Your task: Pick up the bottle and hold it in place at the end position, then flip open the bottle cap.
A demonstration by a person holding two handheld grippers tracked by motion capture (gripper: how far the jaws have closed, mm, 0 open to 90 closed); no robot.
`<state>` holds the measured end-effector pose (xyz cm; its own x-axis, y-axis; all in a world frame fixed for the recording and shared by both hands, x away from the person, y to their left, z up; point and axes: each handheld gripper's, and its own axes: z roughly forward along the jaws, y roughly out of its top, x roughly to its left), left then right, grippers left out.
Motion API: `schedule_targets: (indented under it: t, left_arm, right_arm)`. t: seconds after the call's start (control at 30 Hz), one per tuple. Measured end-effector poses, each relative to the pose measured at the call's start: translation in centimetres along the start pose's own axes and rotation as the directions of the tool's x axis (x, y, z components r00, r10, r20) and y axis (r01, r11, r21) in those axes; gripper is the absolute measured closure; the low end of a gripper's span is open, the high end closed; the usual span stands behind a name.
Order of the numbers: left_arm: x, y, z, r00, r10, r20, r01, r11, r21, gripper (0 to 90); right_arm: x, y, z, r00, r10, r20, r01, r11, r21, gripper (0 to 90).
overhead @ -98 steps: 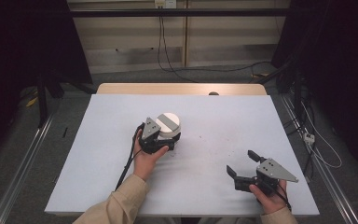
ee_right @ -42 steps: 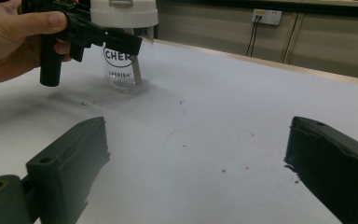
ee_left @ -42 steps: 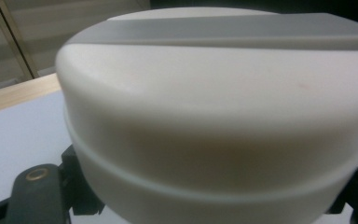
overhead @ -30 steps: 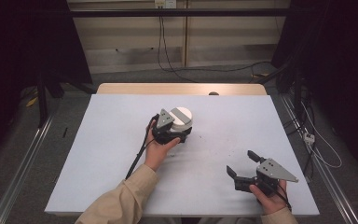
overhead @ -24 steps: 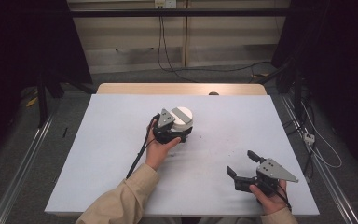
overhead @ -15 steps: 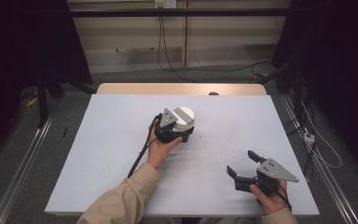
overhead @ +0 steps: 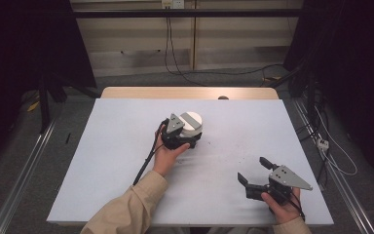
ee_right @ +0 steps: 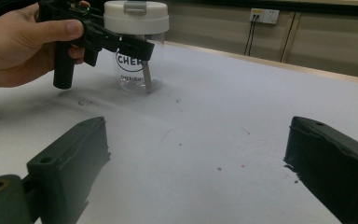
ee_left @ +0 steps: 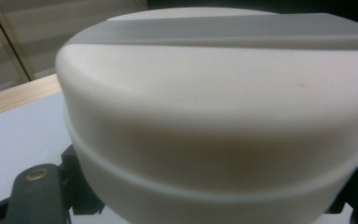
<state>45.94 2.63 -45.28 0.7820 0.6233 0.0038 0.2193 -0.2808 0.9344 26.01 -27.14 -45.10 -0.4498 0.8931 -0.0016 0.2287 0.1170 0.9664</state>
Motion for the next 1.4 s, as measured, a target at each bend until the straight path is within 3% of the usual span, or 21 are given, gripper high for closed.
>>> schedule_targets:
  t: [0.37, 1.4]
  left_arm:
    - [0.2, -0.2, 0.0, 1.0000, 0.001, 0.004, -0.001, 0.9999, -0.011, 18.4]
    - [0.2, -0.4, -0.2, 1.0000, 0.000, 0.007, 0.000, 0.9999, -0.011, 18.5]
  right_arm:
    - [0.3, 0.2, 0.8, 0.9997, -0.006, -0.024, 0.007, 0.9999, 0.015, 5.1]
    - [1.4, 2.5, 5.7, 0.9976, -0.009, -0.069, 0.012, 0.9984, 0.055, 4.9]
